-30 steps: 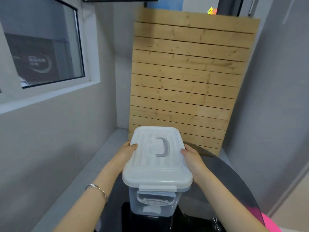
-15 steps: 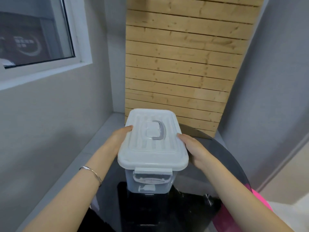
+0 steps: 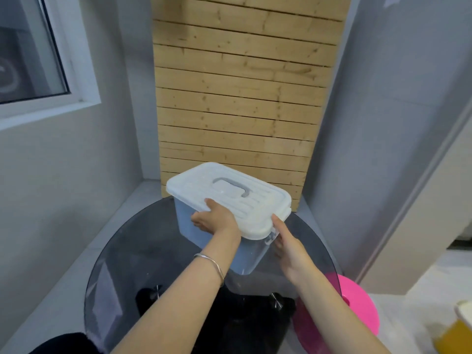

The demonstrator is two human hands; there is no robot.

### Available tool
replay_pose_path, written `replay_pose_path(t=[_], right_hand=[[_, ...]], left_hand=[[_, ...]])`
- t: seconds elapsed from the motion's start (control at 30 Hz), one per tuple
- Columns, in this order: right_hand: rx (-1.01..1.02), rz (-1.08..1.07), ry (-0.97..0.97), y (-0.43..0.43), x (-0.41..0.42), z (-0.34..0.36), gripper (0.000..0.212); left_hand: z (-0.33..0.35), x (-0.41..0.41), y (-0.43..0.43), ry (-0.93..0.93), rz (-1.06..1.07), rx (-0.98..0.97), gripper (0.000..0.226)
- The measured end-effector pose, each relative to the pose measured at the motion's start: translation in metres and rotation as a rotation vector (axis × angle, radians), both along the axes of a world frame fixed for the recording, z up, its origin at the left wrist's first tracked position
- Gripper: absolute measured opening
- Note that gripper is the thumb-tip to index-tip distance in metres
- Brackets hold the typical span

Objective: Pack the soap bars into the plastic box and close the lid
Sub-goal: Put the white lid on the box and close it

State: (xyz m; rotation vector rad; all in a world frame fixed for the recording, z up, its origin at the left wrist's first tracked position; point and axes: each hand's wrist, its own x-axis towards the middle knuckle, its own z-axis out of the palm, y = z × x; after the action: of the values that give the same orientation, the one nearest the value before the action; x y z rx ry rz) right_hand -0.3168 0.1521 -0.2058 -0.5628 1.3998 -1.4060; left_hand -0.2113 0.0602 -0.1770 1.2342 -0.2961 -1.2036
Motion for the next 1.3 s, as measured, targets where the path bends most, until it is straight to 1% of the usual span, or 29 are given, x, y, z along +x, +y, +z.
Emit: replay_pose_path(t=[0.07, 0.13, 0.17, 0.27, 0.33, 0.37, 0.4, 0.47, 0.5, 0.53, 0.63, 0.73, 0.8, 0.9, 1.0, 1.1, 1.17, 1.23, 1.3], right_hand=[[0.003, -0.095, -0.094, -0.002, -0.002, 0.003, 0.058], [-0.05, -0.171, -0.154, -0.006, -0.002, 0.009, 0.061], [-0.061, -0.226, -0.165, -0.009, -0.001, 0.013, 0.066], [-0.028, -0.42, -0.195, -0.015, 0.0, 0.017, 0.096], [-0.038, -0.462, -0.122, -0.019, -0.002, 0.017, 0.105], [-0.058, -0.457, -0.08, -0.02, -0.004, 0.017, 0.102], [-0.078, -0.441, -0.051, -0.022, -0.005, 0.015, 0.094], [-0.112, -0.396, 0.0, -0.024, -0.004, 0.017, 0.065], [-0.122, -0.375, 0.031, -0.026, -0.002, 0.017, 0.054], [-0.133, -0.361, 0.068, -0.029, 0.0, 0.017, 0.052], [-0.141, -0.34, 0.217, -0.036, 0.005, 0.017, 0.063], [-0.145, -0.331, 0.326, -0.037, 0.006, 0.018, 0.066], [-0.122, -0.324, 0.358, -0.038, 0.004, 0.019, 0.066], [-0.107, -0.307, 0.406, -0.042, 0.003, 0.017, 0.064], [-0.088, -0.293, 0.491, -0.047, 0.003, 0.018, 0.062], [-0.079, -0.243, 0.55, -0.051, -0.005, 0.018, 0.059], [-0.054, -0.18, 0.586, -0.052, -0.014, 0.02, 0.057], [-0.001, -0.108, 0.647, -0.055, -0.024, 0.025, 0.055], [0.081, -0.003, 0.758, -0.062, -0.037, 0.033, 0.053]], left_hand=[[0.002, -0.018, 0.001, -0.03, 0.033, 0.0, 0.049], [0.001, -0.028, 0.0, -0.059, 0.017, 0.016, 0.052], [0.0, -0.029, -0.001, -0.071, -0.006, 0.022, 0.052], [-0.007, -0.02, -0.004, -0.084, -0.085, 0.018, 0.042], [-0.012, -0.007, -0.009, -0.085, -0.116, 0.026, 0.052], [-0.014, 0.001, -0.012, -0.102, -0.122, 0.023, 0.06], [-0.015, 0.01, -0.017, -0.129, -0.123, 0.02, 0.067], [-0.018, 0.027, -0.028, -0.175, -0.134, 0.026, 0.076], [-0.02, 0.035, -0.034, -0.183, -0.157, 0.032, 0.079], [-0.021, 0.042, -0.039, -0.187, -0.191, 0.037, 0.081], [-0.022, 0.057, -0.054, -0.232, -0.284, 0.031, 0.087], [-0.02, 0.069, -0.068, -0.239, -0.387, 0.013, 0.083], [-0.019, 0.075, -0.075, -0.218, -0.456, -0.001, 0.079], [-0.018, 0.081, -0.075, -0.207, -0.585, -0.095, 0.064], [-0.018, 0.086, -0.07, -0.238, -0.63, -0.138, 0.059], [-0.019, 0.09, -0.066, -0.28, -0.64, -0.142, 0.062], [-0.021, 0.091, -0.062, -0.294, -0.601, -0.136, 0.062], [-0.024, 0.089, -0.052, -0.302, -0.54, -0.131, 0.056], [-0.026, 0.086, -0.038, -0.267, -0.45, -0.106, 0.05]])
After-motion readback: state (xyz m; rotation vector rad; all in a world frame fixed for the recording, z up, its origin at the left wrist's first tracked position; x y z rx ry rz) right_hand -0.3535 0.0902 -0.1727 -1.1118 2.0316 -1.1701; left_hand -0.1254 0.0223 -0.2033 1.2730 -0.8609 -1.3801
